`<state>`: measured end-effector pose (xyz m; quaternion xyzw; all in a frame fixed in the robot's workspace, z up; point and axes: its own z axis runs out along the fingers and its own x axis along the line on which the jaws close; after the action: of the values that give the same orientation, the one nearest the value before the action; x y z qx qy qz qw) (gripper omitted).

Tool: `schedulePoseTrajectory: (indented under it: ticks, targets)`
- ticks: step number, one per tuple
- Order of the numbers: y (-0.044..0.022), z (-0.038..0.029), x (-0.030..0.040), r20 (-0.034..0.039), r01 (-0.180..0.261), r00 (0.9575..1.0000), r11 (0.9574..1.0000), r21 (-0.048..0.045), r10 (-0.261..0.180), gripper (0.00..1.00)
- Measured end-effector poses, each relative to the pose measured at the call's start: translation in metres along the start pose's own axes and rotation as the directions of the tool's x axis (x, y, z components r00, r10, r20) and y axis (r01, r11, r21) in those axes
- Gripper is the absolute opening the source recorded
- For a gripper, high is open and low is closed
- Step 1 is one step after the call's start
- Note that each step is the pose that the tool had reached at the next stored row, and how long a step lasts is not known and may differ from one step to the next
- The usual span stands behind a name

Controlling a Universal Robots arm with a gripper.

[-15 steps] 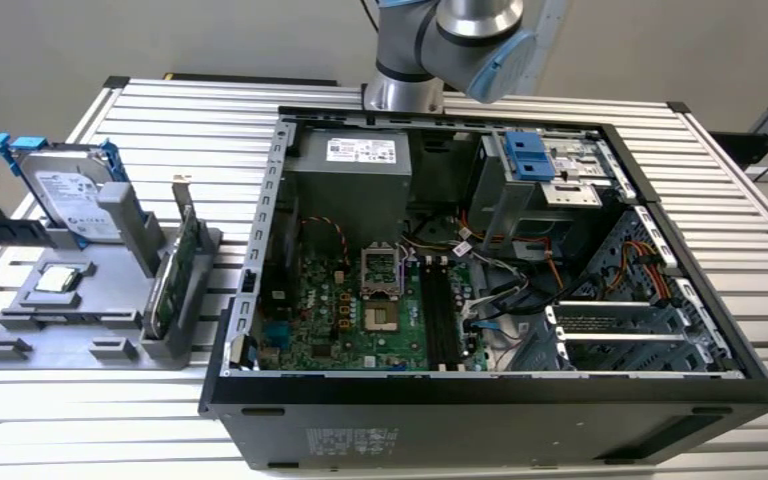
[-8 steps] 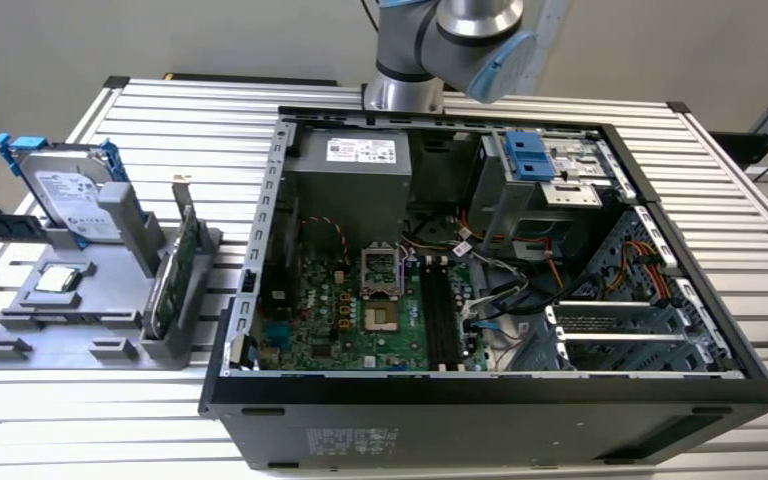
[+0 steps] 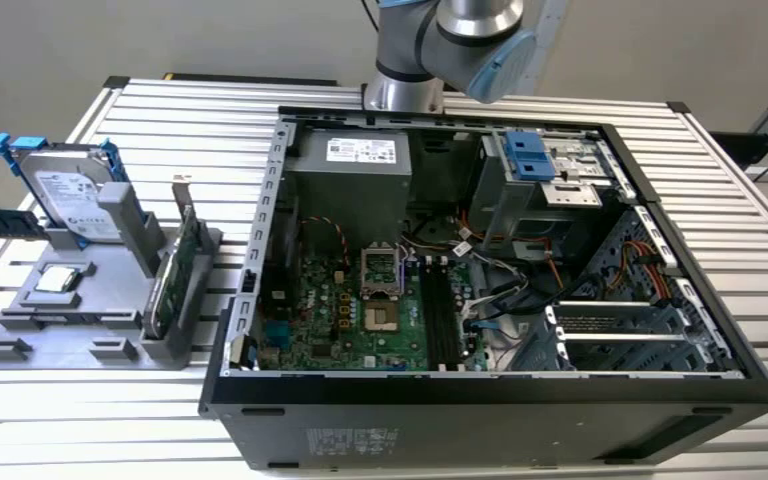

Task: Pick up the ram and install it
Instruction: 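Pick up the ram and move it above insertion slot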

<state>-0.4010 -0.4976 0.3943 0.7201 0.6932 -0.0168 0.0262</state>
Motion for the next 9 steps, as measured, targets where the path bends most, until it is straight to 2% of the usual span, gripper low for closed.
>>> schedulePoseTrajectory:
  ticks: [9]
  targets:
    - [0.0001,-0.0020,0.0014,0.0001,0.000,1.0000,1.0000,0.0002,0.000,0.00]
